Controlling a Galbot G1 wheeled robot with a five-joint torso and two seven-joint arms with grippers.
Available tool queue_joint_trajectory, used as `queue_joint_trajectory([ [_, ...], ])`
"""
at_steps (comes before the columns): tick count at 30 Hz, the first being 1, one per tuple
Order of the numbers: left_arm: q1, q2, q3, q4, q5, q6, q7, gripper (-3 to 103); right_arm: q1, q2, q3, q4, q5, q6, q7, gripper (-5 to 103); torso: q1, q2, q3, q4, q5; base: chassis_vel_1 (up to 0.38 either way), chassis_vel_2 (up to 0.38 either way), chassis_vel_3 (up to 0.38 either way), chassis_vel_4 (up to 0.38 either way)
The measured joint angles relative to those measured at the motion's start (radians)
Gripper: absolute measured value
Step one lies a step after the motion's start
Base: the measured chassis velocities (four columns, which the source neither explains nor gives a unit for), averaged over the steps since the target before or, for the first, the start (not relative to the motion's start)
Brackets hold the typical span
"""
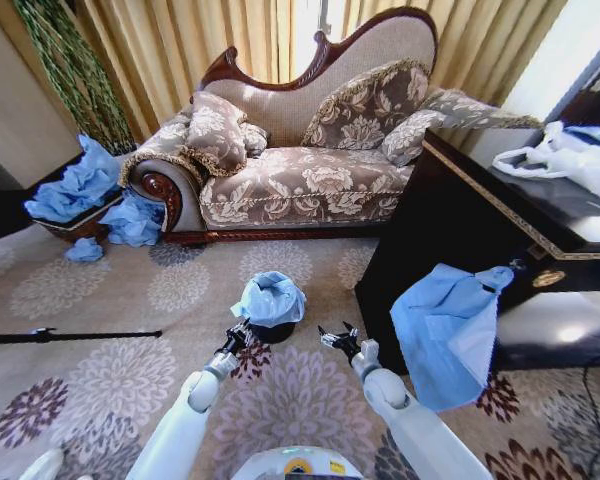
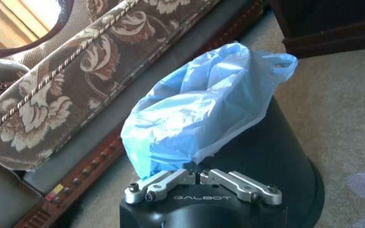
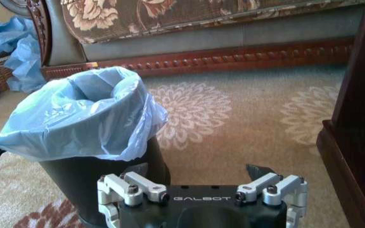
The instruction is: Place a garbage bag over the trash bin.
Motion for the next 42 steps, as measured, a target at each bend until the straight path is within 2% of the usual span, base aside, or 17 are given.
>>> queue_joint_trajectory([
  [13,-0.023,-0.009,-0.009,0.048,0.003,0.008,0.001,0,-0.009,0.001,0.002,0.008,-0.004,0.0,0.0,100,0.0,0.0,0.0,0.0,-0.0001,0.0,0.0,0.0,0.0],
  [32,-0.102,-0.055,-0.021,0.238,0.027,-0.014,0.01,0,-0.02,0.0,0.003,0.017,-0.006,0.002,-0.002,100,0.0,0.0,0.0,0.0,0.0,0.0,0.0,0.0,0.0],
  [42,-0.105,-0.061,-0.026,0.274,0.042,-0.019,0.018,0,-0.02,0.004,0.002,0.015,-0.007,0.002,-0.002,100,0.0,0.0,0.0,0.0,0.0,0.0,0.0,0.0,0.0],
])
